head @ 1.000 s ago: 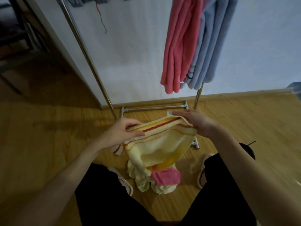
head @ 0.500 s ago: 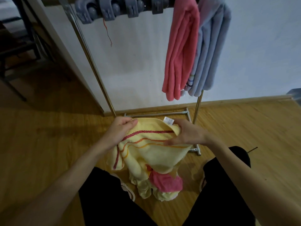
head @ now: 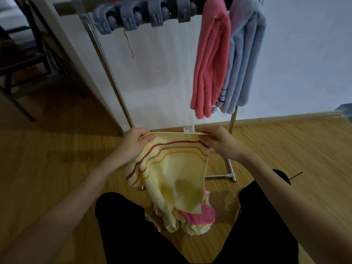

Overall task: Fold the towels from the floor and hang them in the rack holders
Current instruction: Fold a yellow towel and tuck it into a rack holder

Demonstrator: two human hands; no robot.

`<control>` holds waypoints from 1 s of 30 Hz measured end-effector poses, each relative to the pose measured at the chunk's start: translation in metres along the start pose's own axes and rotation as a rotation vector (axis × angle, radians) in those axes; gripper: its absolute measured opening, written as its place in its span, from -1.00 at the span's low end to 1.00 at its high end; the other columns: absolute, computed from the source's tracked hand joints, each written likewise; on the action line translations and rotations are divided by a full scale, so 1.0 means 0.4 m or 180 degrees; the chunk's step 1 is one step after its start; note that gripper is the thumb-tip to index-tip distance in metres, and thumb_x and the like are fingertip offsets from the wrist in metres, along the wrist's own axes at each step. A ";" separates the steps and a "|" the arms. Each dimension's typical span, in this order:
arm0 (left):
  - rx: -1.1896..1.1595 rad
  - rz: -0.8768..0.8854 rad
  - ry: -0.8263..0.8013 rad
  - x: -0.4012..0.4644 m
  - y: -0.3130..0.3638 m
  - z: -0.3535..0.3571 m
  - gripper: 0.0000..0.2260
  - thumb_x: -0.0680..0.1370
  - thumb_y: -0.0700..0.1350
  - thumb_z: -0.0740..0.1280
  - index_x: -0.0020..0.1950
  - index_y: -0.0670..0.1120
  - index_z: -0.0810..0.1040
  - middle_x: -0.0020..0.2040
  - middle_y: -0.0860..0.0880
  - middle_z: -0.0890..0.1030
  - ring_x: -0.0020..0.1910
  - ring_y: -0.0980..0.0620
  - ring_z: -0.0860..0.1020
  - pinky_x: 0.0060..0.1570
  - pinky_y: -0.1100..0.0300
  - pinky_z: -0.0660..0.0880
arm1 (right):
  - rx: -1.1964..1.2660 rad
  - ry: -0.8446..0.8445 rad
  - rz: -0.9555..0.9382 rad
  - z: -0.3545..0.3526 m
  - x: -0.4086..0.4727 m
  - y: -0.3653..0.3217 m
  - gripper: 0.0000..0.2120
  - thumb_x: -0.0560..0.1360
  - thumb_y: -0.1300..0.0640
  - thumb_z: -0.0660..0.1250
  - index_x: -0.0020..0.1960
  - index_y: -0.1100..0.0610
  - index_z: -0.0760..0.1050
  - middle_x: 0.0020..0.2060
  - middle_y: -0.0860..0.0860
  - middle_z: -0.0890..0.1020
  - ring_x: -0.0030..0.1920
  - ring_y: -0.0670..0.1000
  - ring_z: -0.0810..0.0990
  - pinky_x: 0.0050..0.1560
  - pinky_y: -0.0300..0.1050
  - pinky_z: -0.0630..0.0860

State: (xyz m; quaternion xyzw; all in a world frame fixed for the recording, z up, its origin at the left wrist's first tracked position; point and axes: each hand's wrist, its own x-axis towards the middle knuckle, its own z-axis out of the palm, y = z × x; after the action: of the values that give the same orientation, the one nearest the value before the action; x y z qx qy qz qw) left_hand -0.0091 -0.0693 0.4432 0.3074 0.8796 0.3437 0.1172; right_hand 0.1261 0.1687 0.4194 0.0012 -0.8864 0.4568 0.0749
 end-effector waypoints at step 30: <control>-0.2650 -0.0976 0.1506 0.047 0.130 0.075 -0.81 0.62 -0.27 0.09 -0.16 -0.20 0.39 -0.18 -0.16 0.48 -0.20 -0.04 0.59 -0.40 0.18 0.59 | -0.1425 -0.0192 -0.0724 0.125 -0.029 -0.048 -0.81 0.55 0.17 0.20 -0.06 0.22 0.55 -0.15 0.11 0.54 -0.24 0.12 0.52 -0.25 0.10 0.46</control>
State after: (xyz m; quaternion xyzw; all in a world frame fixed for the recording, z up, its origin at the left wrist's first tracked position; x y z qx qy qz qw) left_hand 0.0127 -0.0119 0.4564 0.0155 0.7054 0.7045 0.0765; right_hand 0.1323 0.1165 0.4047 0.0979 -0.9615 0.2375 0.0977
